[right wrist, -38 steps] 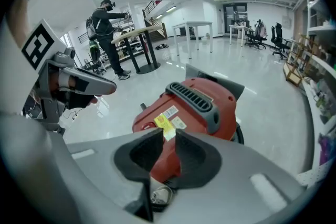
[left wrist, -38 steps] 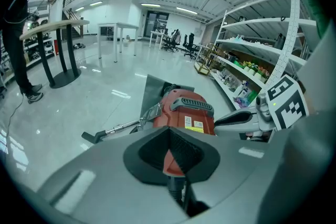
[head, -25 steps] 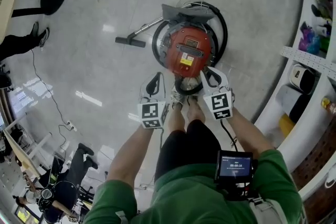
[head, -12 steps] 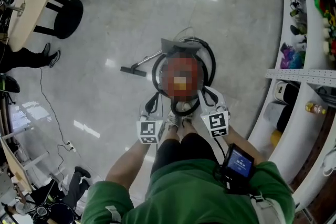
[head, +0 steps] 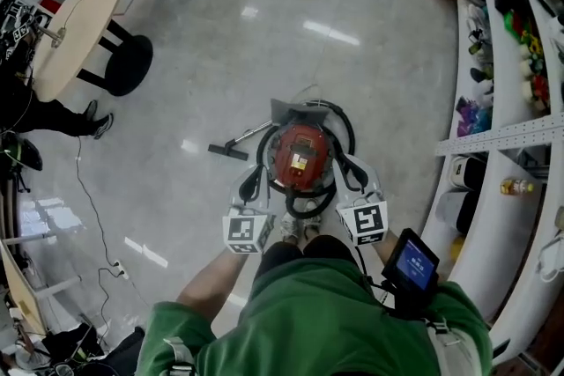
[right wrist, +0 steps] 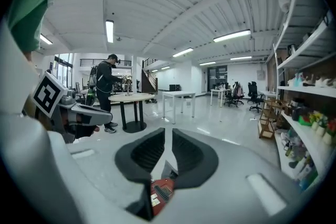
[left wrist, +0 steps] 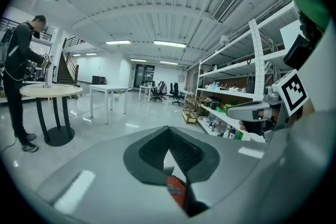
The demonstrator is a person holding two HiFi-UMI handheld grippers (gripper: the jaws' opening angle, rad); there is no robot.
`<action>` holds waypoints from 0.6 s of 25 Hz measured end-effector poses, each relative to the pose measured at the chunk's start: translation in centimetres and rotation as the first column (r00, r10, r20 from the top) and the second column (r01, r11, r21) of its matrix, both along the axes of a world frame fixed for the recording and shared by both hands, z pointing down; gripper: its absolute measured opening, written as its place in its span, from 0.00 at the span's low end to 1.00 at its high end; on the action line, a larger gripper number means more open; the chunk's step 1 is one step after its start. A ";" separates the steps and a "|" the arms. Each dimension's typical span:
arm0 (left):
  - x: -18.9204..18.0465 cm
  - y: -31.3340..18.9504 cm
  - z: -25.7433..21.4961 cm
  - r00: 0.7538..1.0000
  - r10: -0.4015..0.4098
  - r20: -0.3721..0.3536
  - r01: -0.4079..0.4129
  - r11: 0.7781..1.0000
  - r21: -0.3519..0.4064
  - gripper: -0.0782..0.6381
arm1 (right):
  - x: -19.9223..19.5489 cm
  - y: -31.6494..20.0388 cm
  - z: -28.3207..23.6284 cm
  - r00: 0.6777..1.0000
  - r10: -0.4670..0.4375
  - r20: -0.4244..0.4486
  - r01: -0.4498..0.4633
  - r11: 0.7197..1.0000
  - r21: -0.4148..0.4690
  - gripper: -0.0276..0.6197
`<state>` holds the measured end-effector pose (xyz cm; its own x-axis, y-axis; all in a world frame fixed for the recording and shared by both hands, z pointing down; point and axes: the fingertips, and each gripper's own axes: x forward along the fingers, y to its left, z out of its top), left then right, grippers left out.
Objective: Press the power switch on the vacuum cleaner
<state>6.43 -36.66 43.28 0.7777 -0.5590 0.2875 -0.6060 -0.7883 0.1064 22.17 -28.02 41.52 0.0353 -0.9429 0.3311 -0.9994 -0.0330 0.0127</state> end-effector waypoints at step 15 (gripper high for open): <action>-2.0 1.7 -6.6 0.993 -0.063 -0.095 0.074 0.991 0.109 0.12 | 1.8 3.9 -6.6 0.998 0.063 -0.018 -0.060 0.986 0.153 0.11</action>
